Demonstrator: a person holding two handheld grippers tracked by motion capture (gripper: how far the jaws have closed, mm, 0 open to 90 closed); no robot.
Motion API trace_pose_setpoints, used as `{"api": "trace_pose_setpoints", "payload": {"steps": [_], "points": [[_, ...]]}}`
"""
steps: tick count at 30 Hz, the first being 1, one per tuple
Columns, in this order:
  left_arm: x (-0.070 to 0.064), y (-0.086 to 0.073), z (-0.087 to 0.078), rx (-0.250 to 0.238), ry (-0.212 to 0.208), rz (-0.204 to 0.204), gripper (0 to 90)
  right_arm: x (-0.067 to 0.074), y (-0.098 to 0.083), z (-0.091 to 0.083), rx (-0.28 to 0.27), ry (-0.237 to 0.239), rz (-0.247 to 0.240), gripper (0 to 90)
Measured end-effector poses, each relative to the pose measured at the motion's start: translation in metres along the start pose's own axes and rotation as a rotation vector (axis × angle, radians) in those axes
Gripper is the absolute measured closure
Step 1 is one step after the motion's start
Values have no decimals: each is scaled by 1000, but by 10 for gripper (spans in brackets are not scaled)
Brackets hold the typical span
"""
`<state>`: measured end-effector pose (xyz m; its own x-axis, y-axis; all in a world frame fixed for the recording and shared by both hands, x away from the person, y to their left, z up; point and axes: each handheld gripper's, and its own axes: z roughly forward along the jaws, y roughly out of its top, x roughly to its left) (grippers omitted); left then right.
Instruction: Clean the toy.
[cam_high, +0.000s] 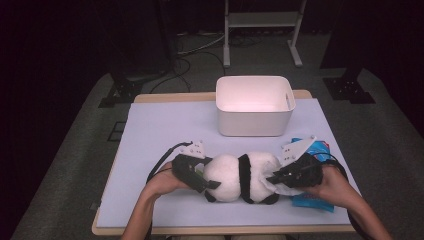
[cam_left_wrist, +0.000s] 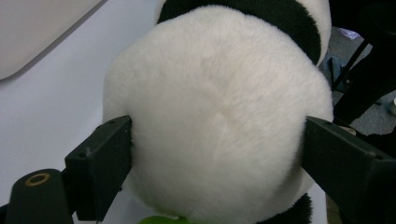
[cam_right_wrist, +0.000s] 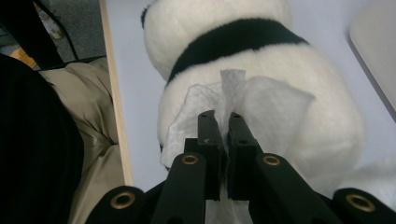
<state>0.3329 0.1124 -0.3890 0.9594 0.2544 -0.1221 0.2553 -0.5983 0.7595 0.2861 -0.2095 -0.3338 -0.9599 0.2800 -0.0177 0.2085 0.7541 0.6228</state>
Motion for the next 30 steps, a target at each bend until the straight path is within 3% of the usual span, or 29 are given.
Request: {"api": "trace_pose_setpoints", "payload": {"steps": [13,19,30], "points": [[-1,1,1,5,5,-1,121,8,39,32,38,33,-93,858],[-2,2,1,8,3,-3,119,12,46,46,70,61,-114,858],[-4,4,2,8,9,-3,121,12,26,24,73,42,-88,859]]}}
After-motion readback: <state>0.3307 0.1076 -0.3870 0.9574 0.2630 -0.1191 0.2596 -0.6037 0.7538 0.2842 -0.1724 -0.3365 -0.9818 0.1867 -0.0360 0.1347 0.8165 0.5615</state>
